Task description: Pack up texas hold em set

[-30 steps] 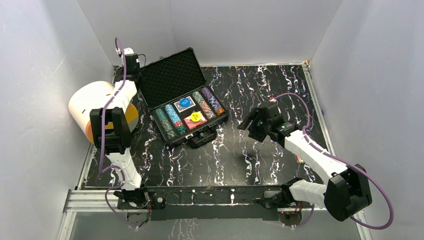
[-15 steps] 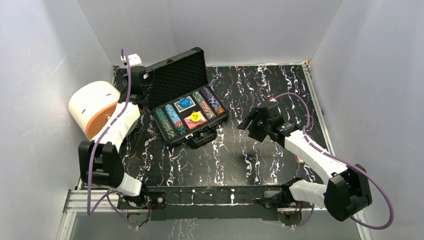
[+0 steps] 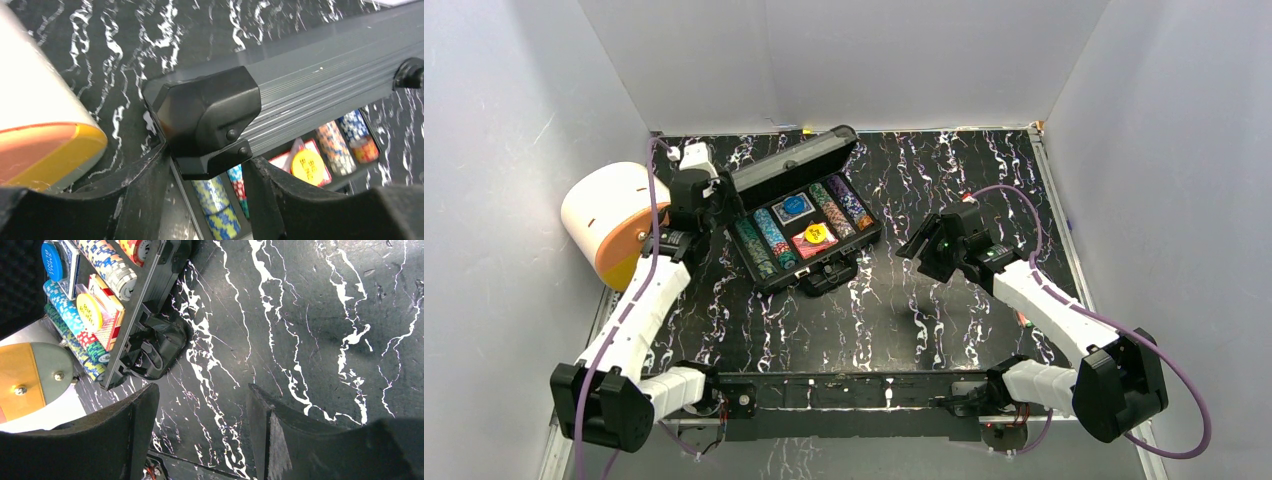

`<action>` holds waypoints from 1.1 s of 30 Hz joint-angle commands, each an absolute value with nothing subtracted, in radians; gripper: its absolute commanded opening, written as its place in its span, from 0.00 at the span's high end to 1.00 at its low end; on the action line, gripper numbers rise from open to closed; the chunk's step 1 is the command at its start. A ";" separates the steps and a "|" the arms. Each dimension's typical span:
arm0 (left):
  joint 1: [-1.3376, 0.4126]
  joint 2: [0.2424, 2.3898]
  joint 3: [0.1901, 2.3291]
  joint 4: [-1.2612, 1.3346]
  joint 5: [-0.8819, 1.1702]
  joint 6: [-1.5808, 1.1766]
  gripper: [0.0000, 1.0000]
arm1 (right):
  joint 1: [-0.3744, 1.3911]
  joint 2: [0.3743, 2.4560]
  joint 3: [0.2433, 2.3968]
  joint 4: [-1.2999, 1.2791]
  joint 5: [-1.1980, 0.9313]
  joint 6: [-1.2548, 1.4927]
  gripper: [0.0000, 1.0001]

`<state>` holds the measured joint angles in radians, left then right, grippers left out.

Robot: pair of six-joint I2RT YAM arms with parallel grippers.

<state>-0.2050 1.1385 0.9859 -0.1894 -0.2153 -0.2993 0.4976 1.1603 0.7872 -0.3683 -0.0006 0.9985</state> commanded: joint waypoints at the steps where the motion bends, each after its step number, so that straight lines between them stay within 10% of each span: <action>1: -0.233 1.050 0.989 -0.278 0.032 -0.340 0.47 | 0.492 1.147 0.810 -0.348 -0.007 0.999 0.28; 18: -0.232 0.896 0.956 -0.487 0.666 -0.271 0.30 | 0.494 1.246 0.899 -0.320 -0.184 0.808 0.28; 33: -0.232 1.255 0.978 -0.297 0.245 -0.367 0.45 | 0.732 1.482 0.832 0.162 -0.236 0.958 0.06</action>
